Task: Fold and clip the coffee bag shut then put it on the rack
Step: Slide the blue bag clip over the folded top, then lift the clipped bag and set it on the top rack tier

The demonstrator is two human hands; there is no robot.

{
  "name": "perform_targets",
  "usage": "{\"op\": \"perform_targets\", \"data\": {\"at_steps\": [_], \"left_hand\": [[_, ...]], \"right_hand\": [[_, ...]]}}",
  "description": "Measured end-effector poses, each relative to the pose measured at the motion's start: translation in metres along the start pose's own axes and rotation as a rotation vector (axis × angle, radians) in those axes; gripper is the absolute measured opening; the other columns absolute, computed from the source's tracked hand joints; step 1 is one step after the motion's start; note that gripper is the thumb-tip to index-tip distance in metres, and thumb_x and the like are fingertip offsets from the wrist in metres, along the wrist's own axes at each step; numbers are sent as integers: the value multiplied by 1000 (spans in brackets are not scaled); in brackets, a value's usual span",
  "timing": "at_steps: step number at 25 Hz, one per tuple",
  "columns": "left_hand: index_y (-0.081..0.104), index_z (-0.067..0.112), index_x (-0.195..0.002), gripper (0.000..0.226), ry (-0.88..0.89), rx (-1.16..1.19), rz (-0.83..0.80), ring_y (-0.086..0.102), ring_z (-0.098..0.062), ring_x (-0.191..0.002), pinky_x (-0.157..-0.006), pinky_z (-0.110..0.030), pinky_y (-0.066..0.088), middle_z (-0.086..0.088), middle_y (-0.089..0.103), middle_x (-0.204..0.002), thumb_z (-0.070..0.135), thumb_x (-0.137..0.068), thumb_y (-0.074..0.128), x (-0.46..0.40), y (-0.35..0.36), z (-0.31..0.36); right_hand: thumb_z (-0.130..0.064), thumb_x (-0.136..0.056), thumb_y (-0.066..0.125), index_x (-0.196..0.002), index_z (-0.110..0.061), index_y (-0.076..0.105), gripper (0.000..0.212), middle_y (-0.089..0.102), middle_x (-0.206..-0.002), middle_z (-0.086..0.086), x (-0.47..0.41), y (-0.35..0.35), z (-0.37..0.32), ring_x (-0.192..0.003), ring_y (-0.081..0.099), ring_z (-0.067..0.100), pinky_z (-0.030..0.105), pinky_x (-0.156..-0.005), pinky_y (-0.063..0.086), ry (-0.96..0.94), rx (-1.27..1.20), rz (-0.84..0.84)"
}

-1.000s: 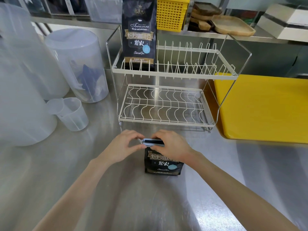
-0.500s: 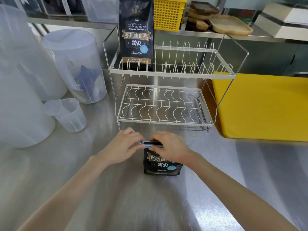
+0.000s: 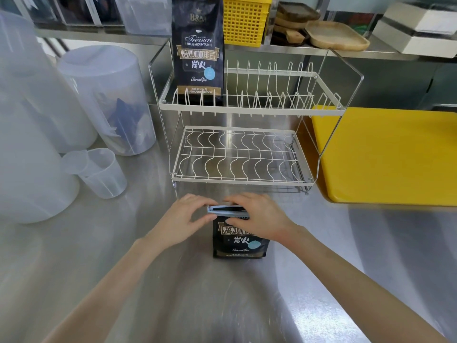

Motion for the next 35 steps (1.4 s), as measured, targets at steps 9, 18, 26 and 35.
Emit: {"op": "perform_targets", "data": {"at_steps": [9,18,26,35], "left_hand": [[51,24,-118,38,-352,471,124,58,-13,-107,-84,-9,41,10,59,-113,22,-81,62,9,29,-8],[60,22,-100,16,-508,586,257,59,-5,-87,-63,6,37,8,65,-94,27,-87,52,11,44,-4],[59,25,-96,14,-588,694,325,57,-10,-96,-74,-13,39,13,63,-92,31,-84,56,16,50,-6],[43,14,-126,51,-630,755,296,52,-12,-110,-89,-22,41,1,55,-121,18,-79,63,51,79,-5]], "right_hand": [[-27,-84,57,-126,-19,46,44,59,-123,4,65,10,72,-100,49,5,23,-90,40,382,-416,165],[-16,-86,56,-78,-28,60,15,66,-78,-10,66,29,70,-69,60,-8,3,-63,46,476,-713,334],[-21,-83,60,-68,-27,61,16,66,-72,-12,70,39,75,-63,58,-17,1,-56,44,531,-796,418],[-19,-84,58,-104,-22,62,20,65,-96,-11,87,60,73,-79,59,-11,-3,-66,44,533,-884,390]]}}
Point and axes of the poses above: each hand's wrist, its own x-axis away from the middle knuckle, its own y-axis out of the palm, z = x × y, the point moved 6 cm from there along -x, towards the middle knuckle
